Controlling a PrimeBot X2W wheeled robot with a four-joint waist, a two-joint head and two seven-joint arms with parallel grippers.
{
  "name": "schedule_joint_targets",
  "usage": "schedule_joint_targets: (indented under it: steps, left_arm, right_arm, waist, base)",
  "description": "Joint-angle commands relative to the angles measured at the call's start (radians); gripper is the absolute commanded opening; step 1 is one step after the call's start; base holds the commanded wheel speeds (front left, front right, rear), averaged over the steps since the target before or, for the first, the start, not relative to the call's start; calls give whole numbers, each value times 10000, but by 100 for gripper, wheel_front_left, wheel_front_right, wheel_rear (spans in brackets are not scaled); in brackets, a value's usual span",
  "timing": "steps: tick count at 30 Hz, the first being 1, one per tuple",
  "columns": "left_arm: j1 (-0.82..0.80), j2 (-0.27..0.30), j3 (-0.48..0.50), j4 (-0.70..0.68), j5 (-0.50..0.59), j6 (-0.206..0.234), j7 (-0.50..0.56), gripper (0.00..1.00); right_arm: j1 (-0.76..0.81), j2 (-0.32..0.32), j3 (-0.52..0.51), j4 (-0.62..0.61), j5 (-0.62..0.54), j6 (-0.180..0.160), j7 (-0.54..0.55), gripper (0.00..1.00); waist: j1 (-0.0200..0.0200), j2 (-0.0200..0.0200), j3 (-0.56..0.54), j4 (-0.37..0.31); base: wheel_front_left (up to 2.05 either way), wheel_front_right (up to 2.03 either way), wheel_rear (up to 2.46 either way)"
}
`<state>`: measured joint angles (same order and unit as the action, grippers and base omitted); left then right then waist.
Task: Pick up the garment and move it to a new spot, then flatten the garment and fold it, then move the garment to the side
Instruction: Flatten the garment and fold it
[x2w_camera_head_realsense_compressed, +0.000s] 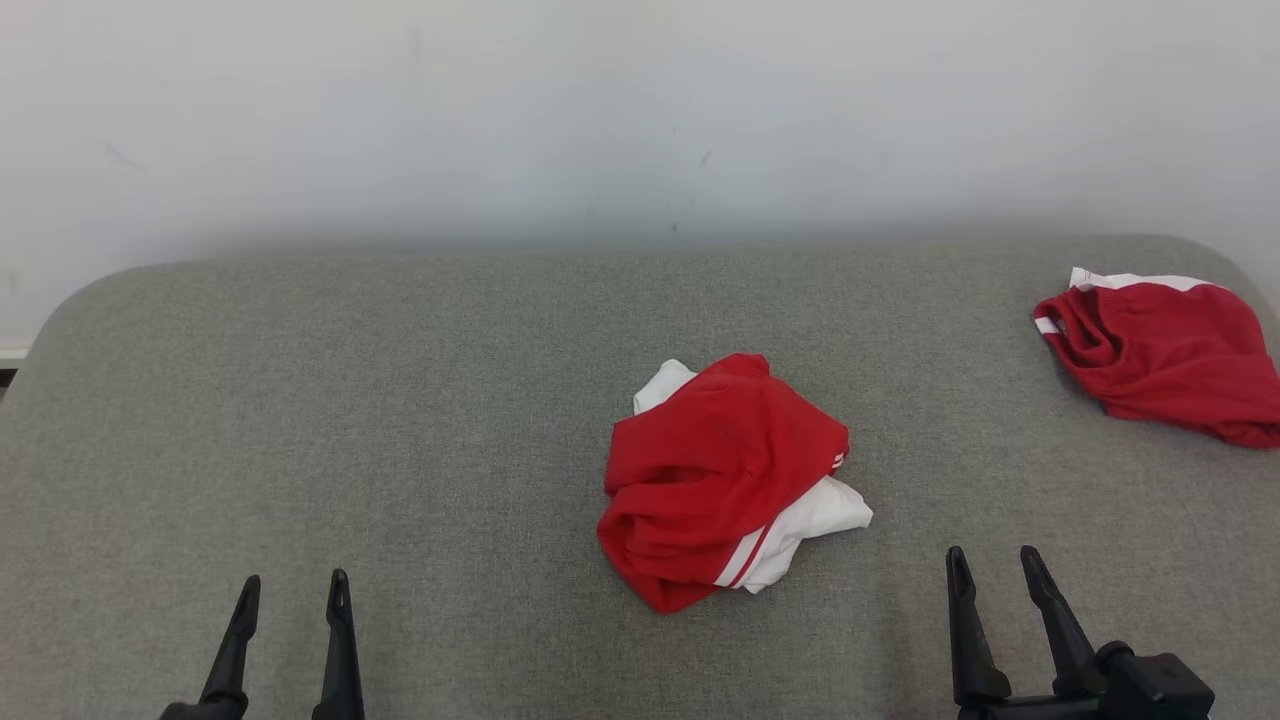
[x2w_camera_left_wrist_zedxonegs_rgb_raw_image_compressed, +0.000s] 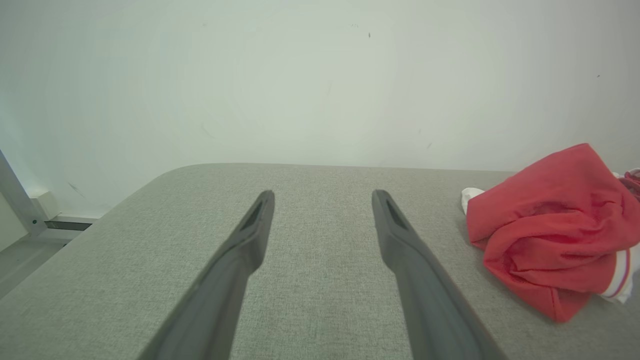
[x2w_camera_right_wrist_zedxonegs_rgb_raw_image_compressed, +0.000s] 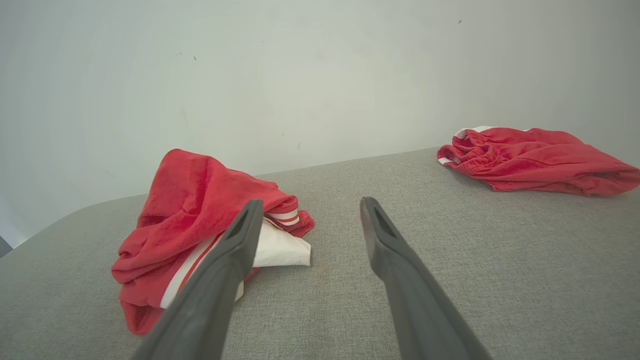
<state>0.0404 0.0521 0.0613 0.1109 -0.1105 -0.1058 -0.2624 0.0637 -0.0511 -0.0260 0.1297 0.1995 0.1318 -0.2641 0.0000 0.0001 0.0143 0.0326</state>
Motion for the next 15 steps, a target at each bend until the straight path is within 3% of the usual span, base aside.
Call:
schedule_joint_targets:
  steps: [1, 15]
  left_arm:
    - [58, -26, -6, 44, 20, -32, -33, 100]
    - [35, -25, -41, 111, 3, 29, -33, 100]
  right_arm:
    - [60, 19, 5, 4, 15, -26, 2, 100]
    - [25, 19, 10, 42, 42, -26, 2, 100]
  waist:
    - [0, -1, 6, -4]
    - [0, -1, 48, -34]
  base:
    - [0, 0, 0]
    - [0, 0, 0]
